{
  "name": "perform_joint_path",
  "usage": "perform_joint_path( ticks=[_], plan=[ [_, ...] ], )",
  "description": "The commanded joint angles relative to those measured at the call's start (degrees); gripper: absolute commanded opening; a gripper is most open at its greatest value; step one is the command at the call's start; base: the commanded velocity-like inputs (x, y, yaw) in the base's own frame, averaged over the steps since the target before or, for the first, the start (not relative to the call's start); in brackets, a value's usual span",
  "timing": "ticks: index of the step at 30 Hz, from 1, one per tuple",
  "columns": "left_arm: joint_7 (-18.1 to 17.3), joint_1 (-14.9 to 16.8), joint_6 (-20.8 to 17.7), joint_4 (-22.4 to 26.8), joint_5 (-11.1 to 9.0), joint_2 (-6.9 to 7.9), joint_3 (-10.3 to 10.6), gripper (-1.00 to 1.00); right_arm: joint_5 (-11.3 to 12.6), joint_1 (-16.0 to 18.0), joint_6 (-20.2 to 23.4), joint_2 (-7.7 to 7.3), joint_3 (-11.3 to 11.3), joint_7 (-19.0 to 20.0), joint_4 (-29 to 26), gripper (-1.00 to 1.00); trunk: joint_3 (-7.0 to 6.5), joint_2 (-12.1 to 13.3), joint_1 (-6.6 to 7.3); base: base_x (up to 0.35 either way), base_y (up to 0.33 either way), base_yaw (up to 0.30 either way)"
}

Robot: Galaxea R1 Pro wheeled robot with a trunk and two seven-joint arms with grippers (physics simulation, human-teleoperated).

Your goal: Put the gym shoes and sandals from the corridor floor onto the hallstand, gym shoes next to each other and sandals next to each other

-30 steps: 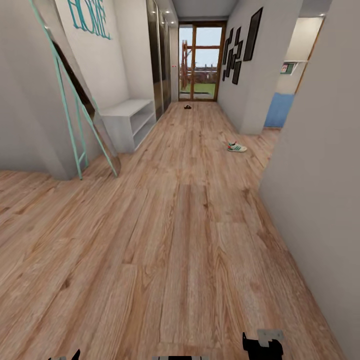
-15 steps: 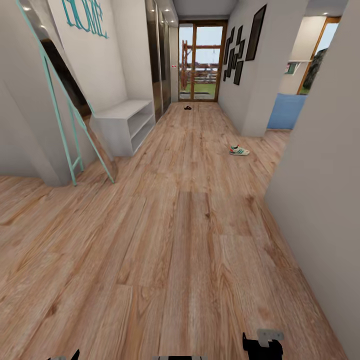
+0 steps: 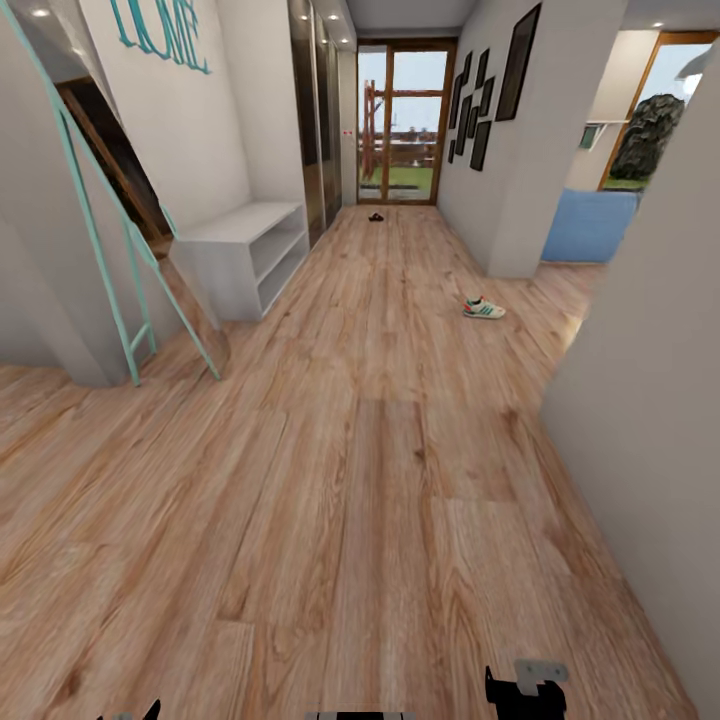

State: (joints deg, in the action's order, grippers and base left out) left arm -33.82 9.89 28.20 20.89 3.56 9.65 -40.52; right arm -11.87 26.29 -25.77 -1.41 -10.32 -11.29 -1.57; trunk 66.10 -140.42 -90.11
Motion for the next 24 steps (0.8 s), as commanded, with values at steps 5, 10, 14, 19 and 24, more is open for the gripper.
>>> perform_joint_path(
  ticks=[5, 10, 14, 19, 24],
  plan=[
    [-0.4, 0.1, 0.2, 0.0, 0.3, 0.24, -0.5, 1.0, -0.6, 0.0, -0.2, 0.0, -0.4, -0.2, 0.1, 1.0, 0.04, 0.0, -0.02, 0.337, 0.0, 0.0],
    [-0.4, 0.1, 0.2, 0.4, 0.2, 0.55, -0.5, 1.0, -0.6, 0.0, -0.2, 0.0, -0.4, -0.2, 0.1, 1.0, 0.04, 0.0, -0.02, 0.337, 0.0, 0.0],
    [-0.4, 0.1, 0.3, 0.6, 0.3, 1.13, -0.4, 1.0, -0.6, 0.0, -0.2, 0.0, -0.4, -0.2, 0.1, 1.0, 0.04, 0.0, -0.02, 0.337, 0.0, 0.0],
    [-0.4, 0.1, 0.2, 0.6, 0.3, 3.23, -0.4, 1.0, -0.6, 0.0, -0.2, 0.0, -0.4, -0.2, 0.1, 1.0, 0.04, 0.0, -0.02, 0.337, 0.0, 0.0],
    [-0.4, 0.1, 0.0, 0.6, 0.1, 4.83, -0.4, 1.0, -0.6, 0.0, -0.2, 0.0, -0.4, -0.2, 0.1, 1.0, 0.04, 0.0, -0.02, 0.337, 0.0, 0.0]
  ],
)
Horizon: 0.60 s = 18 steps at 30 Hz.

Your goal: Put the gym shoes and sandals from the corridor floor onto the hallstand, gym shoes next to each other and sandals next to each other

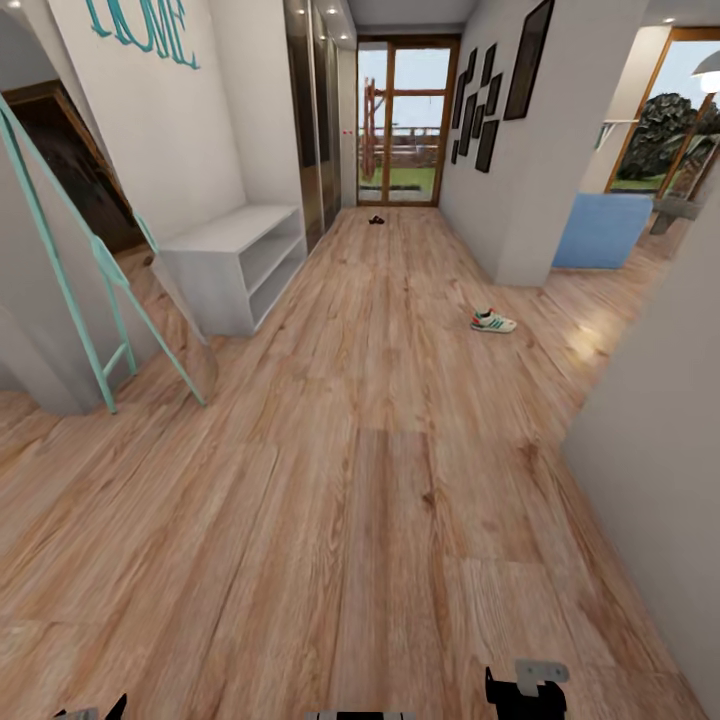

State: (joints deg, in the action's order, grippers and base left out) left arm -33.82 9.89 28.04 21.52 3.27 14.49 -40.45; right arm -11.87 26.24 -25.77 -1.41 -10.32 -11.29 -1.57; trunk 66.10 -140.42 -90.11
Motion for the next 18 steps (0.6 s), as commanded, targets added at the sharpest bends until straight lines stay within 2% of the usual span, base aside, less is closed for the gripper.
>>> perform_joint_path(
  ticks=[1, 4, 13, 18],
  plan=[
    [-0.4, 0.1, 0.2, -0.1, 0.3, 0.75, -0.5, 1.0, -0.6, 0.0, -0.2, 0.0, -0.4, -0.2, 0.1, 1.0, 0.04, 0.0, -0.02, 0.337, 0.0, 0.0],
    [-0.4, 0.1, 0.2, -0.1, 0.2, 1.35, -1.0, 1.0, -0.6, 0.0, -0.2, 0.0, -0.4, -0.2, 0.1, 1.0, 0.04, 0.0, -0.02, 0.337, 0.0, 0.0],
    [-0.4, 0.1, 0.3, 0.0, 0.2, 2.7, -5.1, 1.0, -0.6, 0.0, -0.2, 0.0, -0.4, -0.2, 0.1, 1.0, 0.04, 0.0, -0.02, 0.337, 0.0, 0.0],
    [-0.4, 0.0, 0.3, 0.0, 0.3, 3.16, -6.6, 1.0, -0.6, 0.0, -0.2, 0.0, -0.4, -0.2, 0.1, 1.0, 0.04, 0.0, -0.02, 0.337, 0.0, 0.0]
  ],
)
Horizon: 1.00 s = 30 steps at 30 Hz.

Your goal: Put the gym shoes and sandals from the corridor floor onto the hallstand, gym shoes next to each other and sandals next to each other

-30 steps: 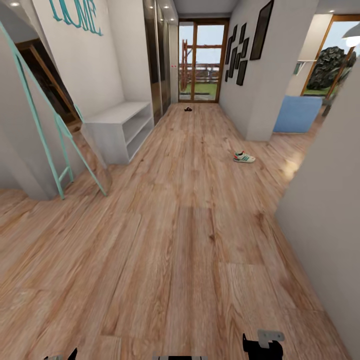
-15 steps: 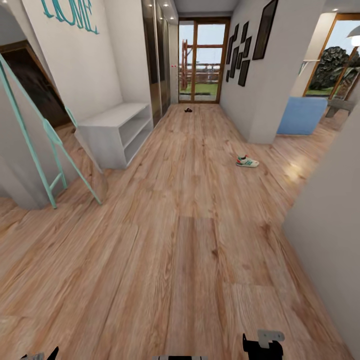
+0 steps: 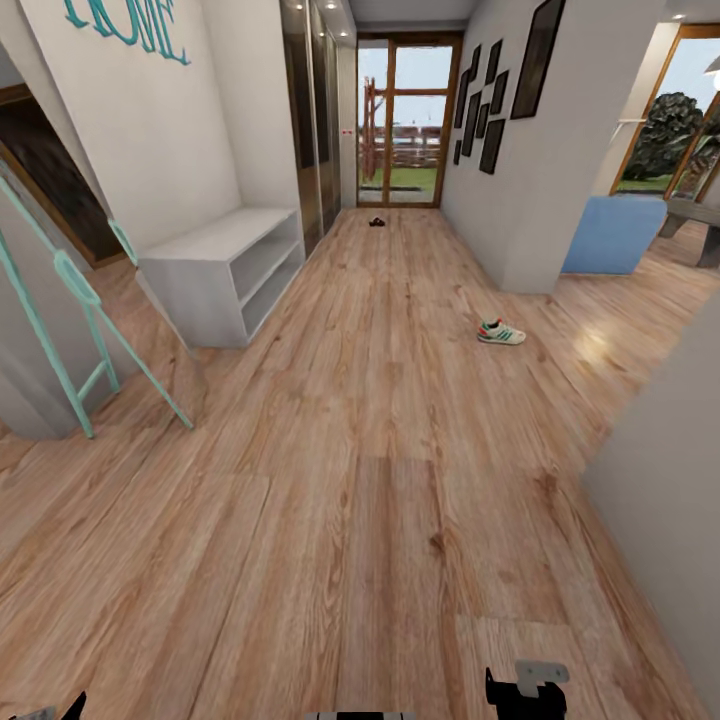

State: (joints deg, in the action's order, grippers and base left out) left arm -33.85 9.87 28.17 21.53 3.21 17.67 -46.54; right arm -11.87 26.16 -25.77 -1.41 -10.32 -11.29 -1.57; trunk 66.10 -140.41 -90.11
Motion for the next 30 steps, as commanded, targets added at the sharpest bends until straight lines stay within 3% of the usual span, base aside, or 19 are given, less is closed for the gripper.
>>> perform_joint_path(
  ticks=[1, 19, 28, 29, 30],
  plan=[
    [-0.4, 0.1, 0.2, -0.1, 0.4, 0.0, -0.6, 1.0, -0.6, 0.0, -0.2, 0.0, -0.4, -0.2, 0.1, 1.0, 0.04, 0.0, -0.02, 0.337, 0.0, 0.0],
    [-0.8, 0.1, 0.3, -0.7, 1.4, -1.17, 0.0, 1.0, -0.6, 0.0, -0.2, 0.0, -0.4, -0.2, 0.1, 1.0, 0.04, 0.0, -0.02, 0.337, 0.0, 0.0],
    [-0.7, 0.1, 0.3, -0.7, 2.8, -4.0, 2.4, 1.0, -0.6, 0.0, -0.2, 0.0, -0.4, -0.2, 0.1, 1.0, 0.04, 0.0, -0.02, 0.337, 0.0, 0.0],
    [-0.6, 0.1, 0.3, -0.5, 3.0, -5.18, 3.4, 1.0, -0.6, 0.0, -0.2, 0.0, -0.4, -0.2, 0.1, 1.0, 0.04, 0.0, -0.02, 0.337, 0.0, 0.0],
    [-0.6, 0.1, 0.3, -0.5, 3.0, -5.29, 3.5, 1.0, -0.6, 0.0, -0.2, 0.0, -0.4, -0.2, 0.1, 1.0, 0.04, 0.0, -0.02, 0.337, 0.0, 0.0]
  ],
)
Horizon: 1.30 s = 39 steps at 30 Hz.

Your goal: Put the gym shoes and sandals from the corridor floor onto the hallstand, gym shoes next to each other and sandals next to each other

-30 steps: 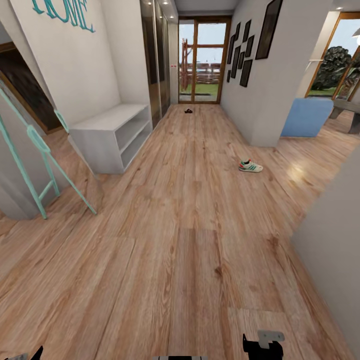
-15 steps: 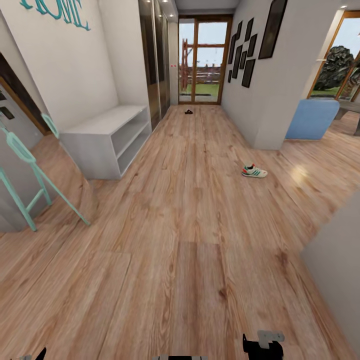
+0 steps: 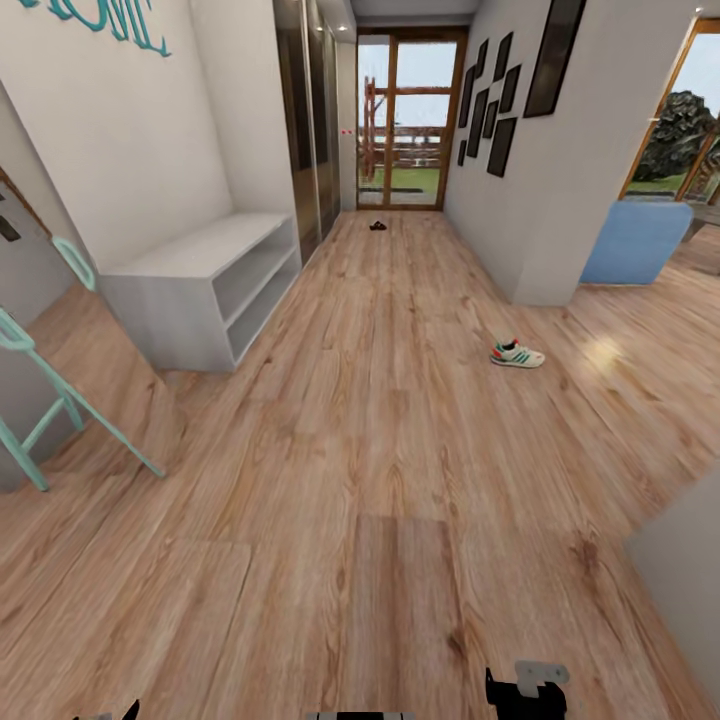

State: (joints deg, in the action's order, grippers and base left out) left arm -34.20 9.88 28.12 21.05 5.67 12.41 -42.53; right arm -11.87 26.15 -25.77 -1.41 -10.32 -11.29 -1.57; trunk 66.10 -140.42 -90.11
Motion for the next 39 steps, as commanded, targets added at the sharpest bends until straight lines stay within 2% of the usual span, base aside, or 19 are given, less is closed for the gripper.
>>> perform_joint_path(
  ticks=[1, 9, 14, 20, 31, 39],
  plan=[
    [-0.2, 0.1, 0.3, 0.0, 0.6, -0.02, -0.5, 1.0, -0.6, 0.0, -0.2, 0.0, -0.4, -0.2, 0.1, 1.0, 0.04, 0.0, -0.02, 0.337, 0.0, 0.0],
    [-0.1, 0.1, 0.3, -0.1, 0.5, -0.26, -0.3, 1.0, -0.6, 0.0, -0.2, 0.0, -0.4, -0.2, 0.1, 1.0, 0.04, 0.0, -0.02, 0.337, 0.0, 0.0],
    [-0.1, 0.1, 0.2, 0.2, 0.2, 0.23, -0.7, 1.0, -0.6, 0.0, -0.2, 0.0, -0.4, -0.2, 0.1, 1.0, 0.04, 0.0, -0.02, 0.337, 0.0, 0.0],
    [0.0, 0.1, 0.0, 0.4, -0.3, 1.62, -1.1, 1.0, -0.6, 0.0, -0.2, 0.0, -0.4, -0.2, 0.1, 1.0, 0.04, 0.0, -0.02, 0.337, 0.0, 0.0],
    [0.0, 0.1, 0.1, 0.4, -1.1, 2.82, -4.0, 1.0, -0.6, 0.0, -0.2, 0.0, -0.4, -0.2, 0.1, 1.0, 0.04, 0.0, -0.02, 0.337, 0.0, 0.0],
    [-0.1, 0.1, 0.2, 0.3, -1.0, 2.86, -4.6, 1.0, -0.6, 0.0, -0.2, 0.0, -0.4, -0.2, 0.1, 1.0, 0.04, 0.0, -0.02, 0.337, 0.0, 0.0]
  ],
)
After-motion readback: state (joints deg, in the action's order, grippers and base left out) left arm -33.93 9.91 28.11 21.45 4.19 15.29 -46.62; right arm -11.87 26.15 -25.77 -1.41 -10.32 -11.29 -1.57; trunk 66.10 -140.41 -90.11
